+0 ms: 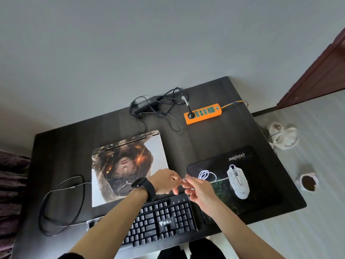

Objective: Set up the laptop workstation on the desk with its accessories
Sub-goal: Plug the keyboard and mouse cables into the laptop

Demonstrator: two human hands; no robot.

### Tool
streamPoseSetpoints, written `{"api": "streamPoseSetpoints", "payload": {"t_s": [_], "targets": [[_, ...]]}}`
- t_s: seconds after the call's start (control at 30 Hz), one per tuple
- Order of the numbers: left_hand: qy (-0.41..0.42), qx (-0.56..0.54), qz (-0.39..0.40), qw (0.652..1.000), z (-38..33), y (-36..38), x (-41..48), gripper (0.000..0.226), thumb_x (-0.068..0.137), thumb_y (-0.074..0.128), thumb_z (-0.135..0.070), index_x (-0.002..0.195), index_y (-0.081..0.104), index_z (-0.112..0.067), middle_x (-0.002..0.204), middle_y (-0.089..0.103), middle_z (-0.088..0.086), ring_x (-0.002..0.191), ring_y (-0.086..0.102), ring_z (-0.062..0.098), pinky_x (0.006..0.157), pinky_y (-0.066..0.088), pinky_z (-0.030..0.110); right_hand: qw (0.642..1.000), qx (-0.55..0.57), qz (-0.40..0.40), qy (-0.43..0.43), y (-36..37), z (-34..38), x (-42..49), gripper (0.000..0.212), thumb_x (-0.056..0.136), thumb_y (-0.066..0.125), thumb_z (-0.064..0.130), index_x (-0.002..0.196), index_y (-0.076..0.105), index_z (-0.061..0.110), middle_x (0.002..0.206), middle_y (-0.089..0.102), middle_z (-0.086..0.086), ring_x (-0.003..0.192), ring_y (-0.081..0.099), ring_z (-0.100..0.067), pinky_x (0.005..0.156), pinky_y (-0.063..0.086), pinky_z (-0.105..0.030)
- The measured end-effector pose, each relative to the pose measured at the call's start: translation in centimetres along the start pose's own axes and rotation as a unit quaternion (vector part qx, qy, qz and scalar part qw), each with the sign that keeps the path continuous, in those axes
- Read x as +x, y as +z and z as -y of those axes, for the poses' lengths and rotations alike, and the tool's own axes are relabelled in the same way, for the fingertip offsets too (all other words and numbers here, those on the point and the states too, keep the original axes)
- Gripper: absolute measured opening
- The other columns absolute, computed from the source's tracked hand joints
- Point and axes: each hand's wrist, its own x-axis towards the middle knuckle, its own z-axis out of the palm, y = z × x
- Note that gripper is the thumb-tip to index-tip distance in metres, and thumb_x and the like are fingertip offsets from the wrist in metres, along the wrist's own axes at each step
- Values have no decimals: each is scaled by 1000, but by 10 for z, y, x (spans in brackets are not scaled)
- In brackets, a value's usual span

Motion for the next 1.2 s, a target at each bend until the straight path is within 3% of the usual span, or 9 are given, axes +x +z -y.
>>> {"api": "streamPoseSetpoints", "payload": {"t_s": [0.1,0.27,0.37,0.5,0.6,0.7,0.83,1.0,1.2], "targets": [[-15,-35,-46,998,16,4,0,31,98,50,-40,89,71,-19,69,72,-7,55,60,3,64,45,17,993,95,-53,-39,4,5,15,17,96,62,7,79,64,8,71,58,-5,54,48,-10,53,33,-23],[-41,-85,-79,992,38,3,2,27,101,48,-37,96,70,-21,77,71,-8,57,60,4,62,44,14,983,146,-84,-67,-2,23,29,22,99,58,7,77,59,11,69,56,-3,54,50,-11,57,41,-23],[-32,-122,-121,985,39,8,12,19,100,54,-31,106,69,-21,79,71,-10,54,59,-3,59,47,12,990,128,-44,-49,1,23,31,9,98,63,14,89,64,12,77,61,-1,65,55,-13,66,46,-26],[-43,-195,-122,972,42,22,37,16,90,65,-40,98,59,-27,81,76,-11,72,70,22,69,58,34,997,48,48,-20,6,0,49,10,93,70,17,99,72,9,86,67,-10,71,55,-15,64,44,-25],[-65,-180,-128,973,46,30,55,18,88,69,-38,93,59,-24,85,76,-10,62,68,12,69,56,24,998,33,57,-15,8,-15,68,11,94,69,14,87,76,8,79,67,-13,75,53,-19,63,40,-25],[-77,-150,-192,967,61,37,65,18,86,70,-43,97,62,-30,90,73,-16,81,66,2,85,54,29,998,55,30,-33,9,-14,85,10,95,67,7,87,72,2,75,66,-13,68,60,-18,61,46,-24],[-59,23,-435,898,94,41,84,51,84,58,-48,127,57,-21,132,58,-2,118,54,23,101,44,41,994,37,-15,-102,9,-8,115,9,98,64,7,100,66,-1,77,71,-7,74,69,-17,75,57,-29],[-177,72,-412,891,113,53,110,71,88,40,-62,153,24,-36,164,16,4,151,14,24,119,19,52,982,-24,-48,-182,15,9,147,10,88,73,13,90,71,23,79,76,1,80,72,-12,92,58,-46],[-214,56,-440,871,115,74,131,65,94,28,-61,155,13,-44,166,4,-4,152,-3,13,120,6,58,975,-65,-48,-206,23,12,175,5,93,64,20,92,68,23,77,77,9,83,76,-9,93,57,-49]]}}
